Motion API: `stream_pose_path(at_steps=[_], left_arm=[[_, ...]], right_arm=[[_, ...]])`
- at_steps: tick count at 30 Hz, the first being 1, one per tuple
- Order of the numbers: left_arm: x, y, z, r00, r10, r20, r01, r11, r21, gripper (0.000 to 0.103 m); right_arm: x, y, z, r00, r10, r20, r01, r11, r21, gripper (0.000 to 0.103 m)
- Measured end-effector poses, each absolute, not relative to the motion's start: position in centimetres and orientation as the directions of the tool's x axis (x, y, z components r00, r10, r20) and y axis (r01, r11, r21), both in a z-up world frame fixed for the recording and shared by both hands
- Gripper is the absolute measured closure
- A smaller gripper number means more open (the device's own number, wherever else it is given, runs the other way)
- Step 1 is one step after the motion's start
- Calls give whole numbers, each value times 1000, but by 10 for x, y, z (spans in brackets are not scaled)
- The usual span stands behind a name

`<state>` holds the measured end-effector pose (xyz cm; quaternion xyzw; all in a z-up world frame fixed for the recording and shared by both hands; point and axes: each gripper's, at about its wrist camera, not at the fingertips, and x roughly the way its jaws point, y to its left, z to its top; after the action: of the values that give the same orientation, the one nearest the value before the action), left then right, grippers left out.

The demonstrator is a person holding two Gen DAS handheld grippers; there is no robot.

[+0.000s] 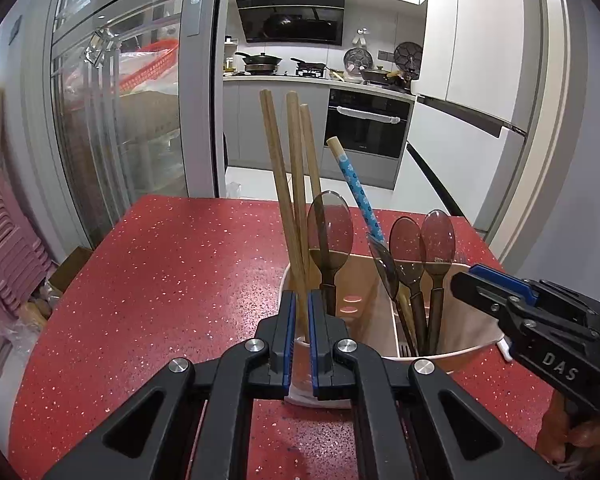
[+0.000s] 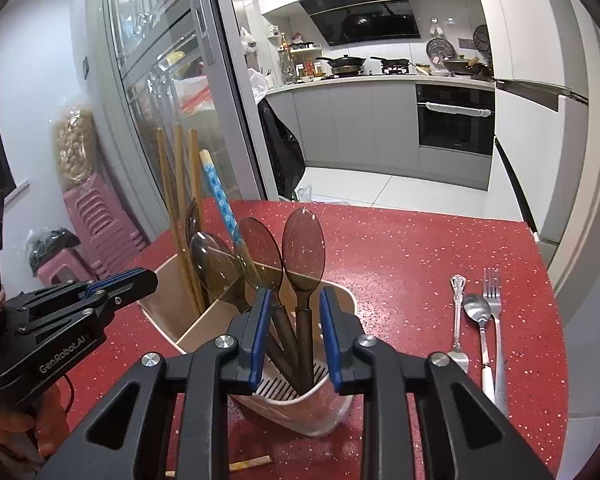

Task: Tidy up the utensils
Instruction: 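Open both tools to drop the spoon and chopstick into the holder, then move both tools back toward the last spoon and patterned chopstick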

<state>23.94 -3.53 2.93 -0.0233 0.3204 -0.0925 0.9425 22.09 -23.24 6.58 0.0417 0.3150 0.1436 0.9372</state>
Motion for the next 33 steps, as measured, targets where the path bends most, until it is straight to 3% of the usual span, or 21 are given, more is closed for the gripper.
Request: stream_pose_path(at_steps=[3,14,33], left_arm=[[237,-36,31,780,-191,-596,161,982,-103,73],[222,-34,38,787,-181,-589,158,983,-91,73],[177,-6,29,777,-125,-617,125,991,-44,73]], right_arm=[[214,-237,73,766,298,-570,-233,955,186,74],[181,-249,89,761,317,-566,-208,946,250,50],[127,-240,85,695,380,-610,-192,916,352,30]])
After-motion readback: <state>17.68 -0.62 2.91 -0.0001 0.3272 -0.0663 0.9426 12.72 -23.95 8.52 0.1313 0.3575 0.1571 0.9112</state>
